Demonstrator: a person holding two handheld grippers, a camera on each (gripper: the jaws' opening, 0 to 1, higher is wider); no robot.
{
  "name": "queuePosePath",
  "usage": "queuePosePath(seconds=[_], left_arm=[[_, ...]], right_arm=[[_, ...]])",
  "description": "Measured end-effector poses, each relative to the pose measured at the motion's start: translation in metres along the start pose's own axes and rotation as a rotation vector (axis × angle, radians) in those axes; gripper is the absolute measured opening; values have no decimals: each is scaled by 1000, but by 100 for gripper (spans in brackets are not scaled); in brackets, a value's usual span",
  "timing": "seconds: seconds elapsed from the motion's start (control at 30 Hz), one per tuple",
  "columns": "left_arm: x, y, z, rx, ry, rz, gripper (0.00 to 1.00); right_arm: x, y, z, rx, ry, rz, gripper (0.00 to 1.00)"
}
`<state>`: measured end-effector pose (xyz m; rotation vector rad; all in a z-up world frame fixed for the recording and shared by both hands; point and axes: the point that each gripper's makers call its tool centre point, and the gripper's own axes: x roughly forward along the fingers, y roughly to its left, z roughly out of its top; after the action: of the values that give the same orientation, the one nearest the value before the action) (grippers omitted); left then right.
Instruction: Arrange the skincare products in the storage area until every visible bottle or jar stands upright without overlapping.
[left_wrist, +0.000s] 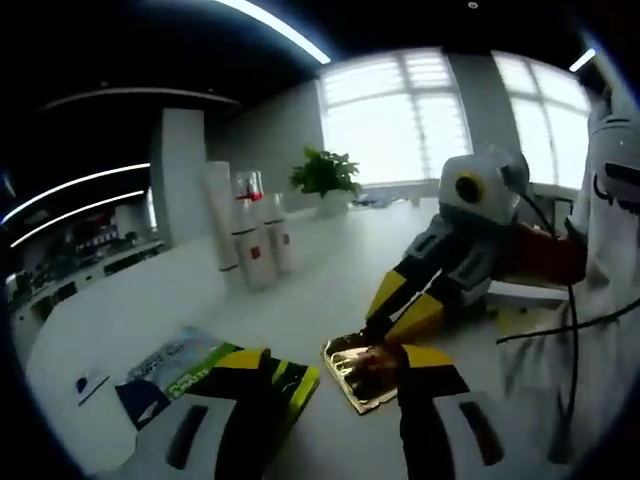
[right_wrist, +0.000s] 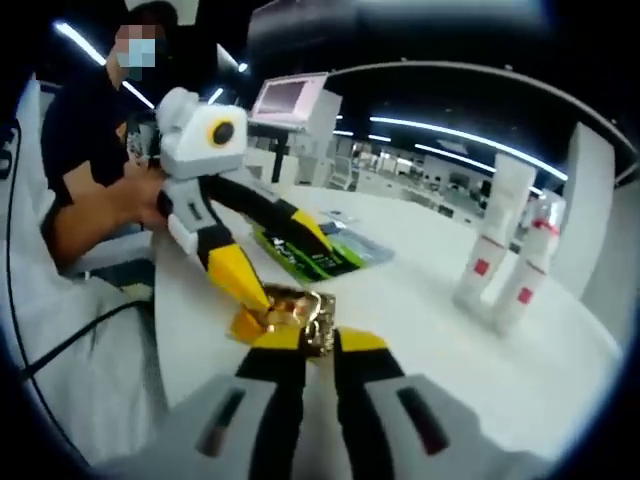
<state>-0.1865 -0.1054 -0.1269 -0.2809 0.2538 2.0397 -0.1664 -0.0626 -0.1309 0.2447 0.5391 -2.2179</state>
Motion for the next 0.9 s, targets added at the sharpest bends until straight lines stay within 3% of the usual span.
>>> queuePosePath(seconds=[0.4, 0.67, 0.9], left_arm=[[-1, -9, -7, 25, 56, -35, 49], [-2, -11, -6, 65, 53, -33, 47], [-3, -11, -6, 80, 52, -24, 47]], right_arm=[[1, -1, 0, 7, 15, 13, 9], [2, 0, -1, 59, 31, 35, 10], [0, 1, -2, 140, 37, 104, 14]])
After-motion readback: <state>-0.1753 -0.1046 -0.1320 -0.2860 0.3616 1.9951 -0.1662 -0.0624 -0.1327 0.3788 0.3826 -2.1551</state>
